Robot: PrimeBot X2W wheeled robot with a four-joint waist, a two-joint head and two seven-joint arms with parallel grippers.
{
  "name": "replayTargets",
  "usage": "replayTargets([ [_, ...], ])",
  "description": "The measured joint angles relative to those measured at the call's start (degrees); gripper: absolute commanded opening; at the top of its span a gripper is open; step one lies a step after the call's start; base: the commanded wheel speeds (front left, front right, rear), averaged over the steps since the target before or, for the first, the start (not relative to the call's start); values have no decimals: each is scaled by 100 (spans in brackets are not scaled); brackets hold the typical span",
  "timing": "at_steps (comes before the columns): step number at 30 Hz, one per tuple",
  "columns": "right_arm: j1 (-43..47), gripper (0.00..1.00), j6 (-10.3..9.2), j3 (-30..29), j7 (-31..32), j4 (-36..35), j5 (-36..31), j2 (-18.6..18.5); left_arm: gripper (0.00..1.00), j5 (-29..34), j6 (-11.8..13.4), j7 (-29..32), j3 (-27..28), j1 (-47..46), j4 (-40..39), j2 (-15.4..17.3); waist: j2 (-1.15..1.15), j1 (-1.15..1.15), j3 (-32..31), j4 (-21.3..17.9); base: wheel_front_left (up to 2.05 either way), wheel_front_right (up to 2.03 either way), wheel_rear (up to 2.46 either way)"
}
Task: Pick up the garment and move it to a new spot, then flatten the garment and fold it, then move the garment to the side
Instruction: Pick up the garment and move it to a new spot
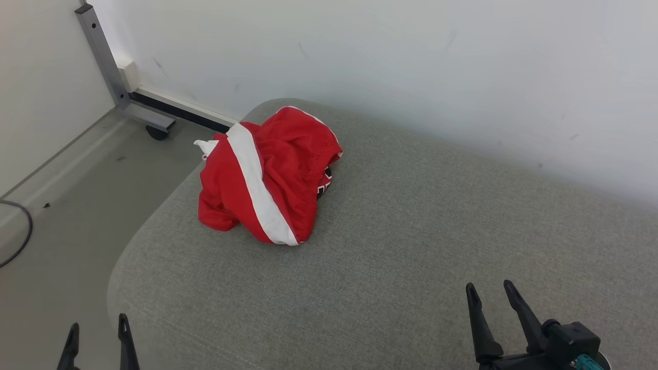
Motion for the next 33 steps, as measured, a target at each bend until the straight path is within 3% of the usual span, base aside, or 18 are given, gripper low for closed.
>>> replayTargets([
  [12,-125,100,0,55,100,-67,-96,0,100,-234,56,-211,177,-301,129,-47,0,0,178,-325,0,0,0],
  [33,-596,100,0,-151,153,-448,-530,-1,100,-881,-377,116,730,-2945,1038,1024,1,2,1186,-1939,0,0,0],
])
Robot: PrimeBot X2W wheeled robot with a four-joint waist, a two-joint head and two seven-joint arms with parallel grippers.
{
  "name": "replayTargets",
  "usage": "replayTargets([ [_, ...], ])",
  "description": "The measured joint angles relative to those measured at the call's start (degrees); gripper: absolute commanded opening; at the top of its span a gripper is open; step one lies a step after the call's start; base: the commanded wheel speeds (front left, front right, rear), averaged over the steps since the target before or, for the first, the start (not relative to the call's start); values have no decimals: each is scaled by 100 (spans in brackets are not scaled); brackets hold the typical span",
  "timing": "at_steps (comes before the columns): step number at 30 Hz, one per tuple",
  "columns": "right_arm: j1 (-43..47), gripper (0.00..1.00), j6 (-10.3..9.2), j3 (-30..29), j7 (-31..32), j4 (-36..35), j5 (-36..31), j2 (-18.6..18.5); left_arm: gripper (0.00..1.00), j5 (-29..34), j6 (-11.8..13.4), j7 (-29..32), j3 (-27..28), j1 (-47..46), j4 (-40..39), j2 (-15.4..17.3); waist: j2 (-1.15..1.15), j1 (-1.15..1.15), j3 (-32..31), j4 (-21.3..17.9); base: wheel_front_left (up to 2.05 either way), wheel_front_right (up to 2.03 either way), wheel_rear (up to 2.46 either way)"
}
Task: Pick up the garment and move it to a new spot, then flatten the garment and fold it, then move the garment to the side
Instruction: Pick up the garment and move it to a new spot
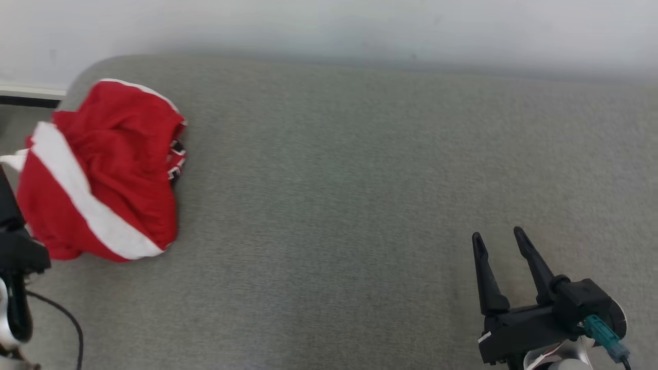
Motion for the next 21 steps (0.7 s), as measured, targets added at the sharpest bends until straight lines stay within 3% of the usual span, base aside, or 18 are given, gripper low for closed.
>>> replayTargets([
  [10,-72,100,0,-22,-111,-7,53,1,100,-112,-234,834,-141,-745,1053,516,0,0,457,-595,0,0,0],
  [21,-185,100,0,-23,-213,101,100,0,100,-319,-272,1399,-230,-964,2657,524,-1,-1,632,-1022,0,0,0],
])
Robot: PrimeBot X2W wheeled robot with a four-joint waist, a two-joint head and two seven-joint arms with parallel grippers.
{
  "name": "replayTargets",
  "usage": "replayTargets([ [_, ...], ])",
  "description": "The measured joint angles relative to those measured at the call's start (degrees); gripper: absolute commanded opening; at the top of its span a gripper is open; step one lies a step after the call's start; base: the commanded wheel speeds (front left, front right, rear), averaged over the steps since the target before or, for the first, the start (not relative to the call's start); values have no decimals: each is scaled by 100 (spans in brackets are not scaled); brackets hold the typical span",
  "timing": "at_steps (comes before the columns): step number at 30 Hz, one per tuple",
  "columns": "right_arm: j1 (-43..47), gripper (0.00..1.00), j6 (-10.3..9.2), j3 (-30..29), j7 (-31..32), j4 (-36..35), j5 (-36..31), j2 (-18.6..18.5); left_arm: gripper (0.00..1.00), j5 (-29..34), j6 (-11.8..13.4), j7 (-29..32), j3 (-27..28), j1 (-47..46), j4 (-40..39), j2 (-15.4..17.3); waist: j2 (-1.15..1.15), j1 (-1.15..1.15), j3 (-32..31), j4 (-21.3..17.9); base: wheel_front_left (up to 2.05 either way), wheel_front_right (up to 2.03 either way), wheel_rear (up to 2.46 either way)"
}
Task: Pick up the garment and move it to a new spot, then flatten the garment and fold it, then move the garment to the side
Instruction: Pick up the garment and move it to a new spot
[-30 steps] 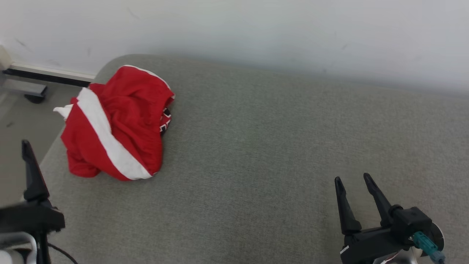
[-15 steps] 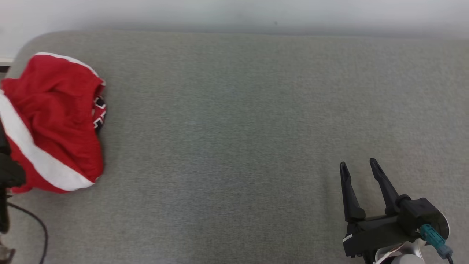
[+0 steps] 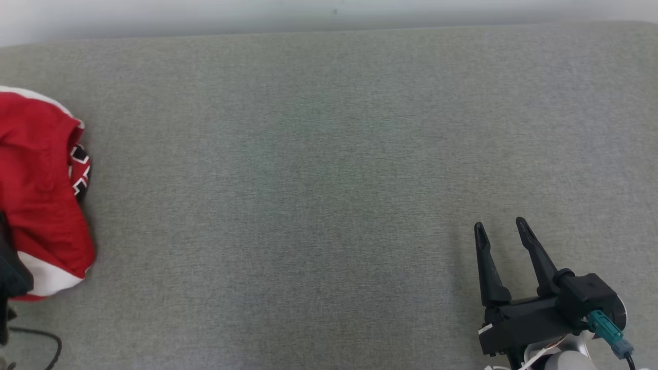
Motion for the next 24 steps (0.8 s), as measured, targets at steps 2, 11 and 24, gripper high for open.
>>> replayTargets([
  [2,-3,100,0,-7,-13,16,1,-1,100,-18,25,132,-4,3,281,4,0,-1,3,-68,0,0,0],
  [11,-5,100,0,-89,-23,80,-1,-2,0,-114,-62,-121,-57,-89,1056,-34,0,-1,-95,-183,0,0,0],
  [24,123,100,0,19,-140,335,189,0,0,118,-249,-1318,-255,-851,-160,137,-1,-1,-624,84,0,0,0],
])
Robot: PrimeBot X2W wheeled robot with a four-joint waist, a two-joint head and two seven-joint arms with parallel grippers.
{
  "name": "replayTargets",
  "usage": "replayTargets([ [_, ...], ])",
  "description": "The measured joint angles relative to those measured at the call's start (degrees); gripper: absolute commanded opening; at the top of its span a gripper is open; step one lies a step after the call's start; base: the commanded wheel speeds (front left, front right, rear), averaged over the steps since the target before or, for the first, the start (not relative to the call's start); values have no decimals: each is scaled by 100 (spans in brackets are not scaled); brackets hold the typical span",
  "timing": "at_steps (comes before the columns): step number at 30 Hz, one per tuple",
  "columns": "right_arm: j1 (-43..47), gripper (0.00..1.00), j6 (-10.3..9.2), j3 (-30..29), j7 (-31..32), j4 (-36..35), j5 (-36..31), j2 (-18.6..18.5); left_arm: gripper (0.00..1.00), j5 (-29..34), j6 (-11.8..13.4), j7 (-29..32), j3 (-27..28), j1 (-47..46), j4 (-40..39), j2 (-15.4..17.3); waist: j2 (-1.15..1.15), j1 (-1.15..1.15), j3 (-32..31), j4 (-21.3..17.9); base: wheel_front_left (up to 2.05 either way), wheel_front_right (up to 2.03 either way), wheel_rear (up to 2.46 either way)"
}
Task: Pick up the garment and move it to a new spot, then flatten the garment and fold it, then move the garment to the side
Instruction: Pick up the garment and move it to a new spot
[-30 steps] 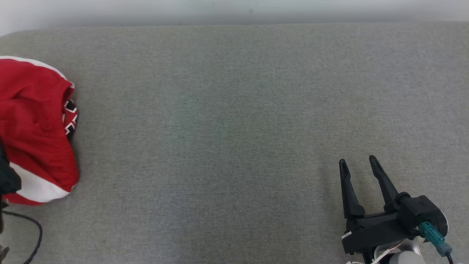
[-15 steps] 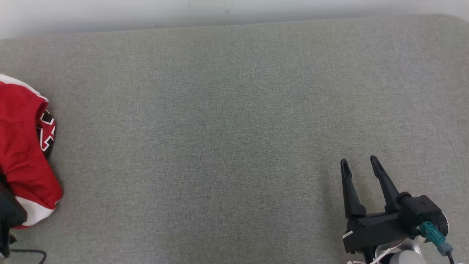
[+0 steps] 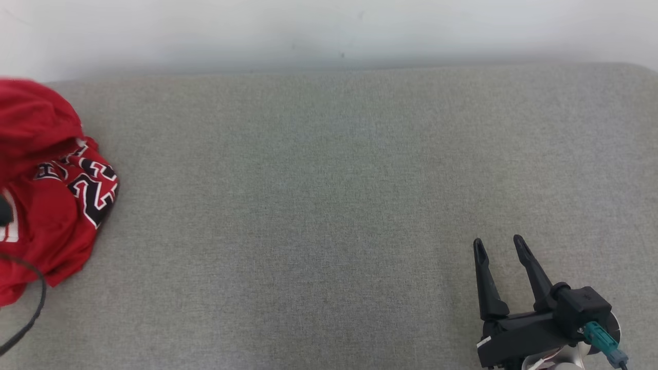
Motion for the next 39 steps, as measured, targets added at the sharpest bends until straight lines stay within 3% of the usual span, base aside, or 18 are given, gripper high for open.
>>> replayTargets([
  [5,1,100,0,49,-63,108,102,0,0,87,-80,60,-214,-259,-723,53,0,0,-154,8,0,0,0],
  [9,-1,100,0,105,-149,236,223,-1,0,121,-148,266,-476,-524,-1436,-93,0,0,-210,-117,0,0,0],
  [16,-23,100,0,180,-236,420,335,0,0,165,-156,599,-1047,-837,-2470,-630,0,0,-260,-539,0,0,0],
  [20,-48,100,0,183,-260,494,372,-1,0,165,-156,704,-1478,-895,-2728,-1094,1,0,-295,-841,0,0,0],
  [28,-59,100,0,194,-287,558,427,-2,0,-38,-148,595,-2239,-631,-2530,-2132,0,0,-345,-1420,0,0,0],
  [39,-283,100,0,361,-301,569,570,1,0,-367,-5,-49,-2547,420,-1310,-2401,1,1,-21,-1891,0,0,0],
])
